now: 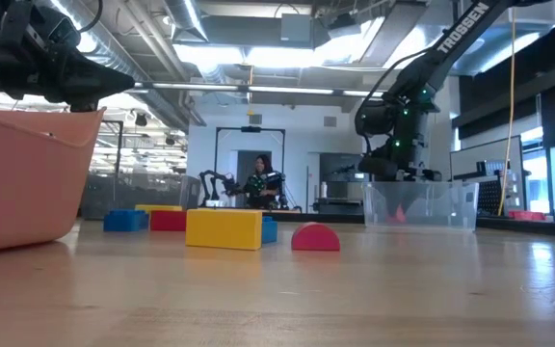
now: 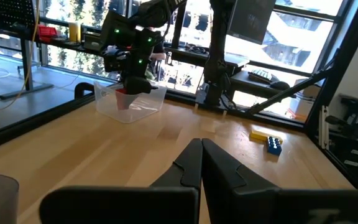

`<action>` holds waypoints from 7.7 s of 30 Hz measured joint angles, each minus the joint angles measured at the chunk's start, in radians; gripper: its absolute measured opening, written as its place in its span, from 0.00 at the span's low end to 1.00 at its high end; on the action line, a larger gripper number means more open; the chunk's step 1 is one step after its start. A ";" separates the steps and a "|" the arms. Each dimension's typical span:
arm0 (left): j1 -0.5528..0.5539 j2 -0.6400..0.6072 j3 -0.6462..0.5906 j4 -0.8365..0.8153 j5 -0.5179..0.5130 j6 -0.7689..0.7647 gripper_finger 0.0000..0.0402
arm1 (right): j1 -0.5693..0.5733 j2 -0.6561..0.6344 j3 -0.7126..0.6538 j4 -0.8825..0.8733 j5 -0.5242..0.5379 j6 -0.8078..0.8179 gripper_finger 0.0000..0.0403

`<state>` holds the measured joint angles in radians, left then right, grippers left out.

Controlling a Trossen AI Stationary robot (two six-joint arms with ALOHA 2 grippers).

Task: Sort & place blocks by color
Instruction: Put the right red block into the transparent white bin, then put the top red block into the transparent white bin

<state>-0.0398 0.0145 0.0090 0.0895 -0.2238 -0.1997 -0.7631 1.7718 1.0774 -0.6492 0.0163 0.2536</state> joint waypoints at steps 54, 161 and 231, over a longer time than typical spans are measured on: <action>0.000 0.000 0.000 0.014 -0.003 0.000 0.00 | 0.350 -0.935 -0.600 0.717 -0.322 0.021 0.92; 0.135 1.561 0.678 -0.191 0.215 -0.083 0.43 | 0.518 -0.980 -0.958 1.398 -0.322 -0.026 0.92; 0.000 1.561 0.782 -0.244 -0.256 0.148 0.11 | 0.518 -0.980 -0.958 1.361 -0.239 -0.028 0.92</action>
<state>-0.0401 1.5757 0.7910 -0.1541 -0.4802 -0.0518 -0.2454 0.7914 0.1196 0.7121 -0.2224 0.2256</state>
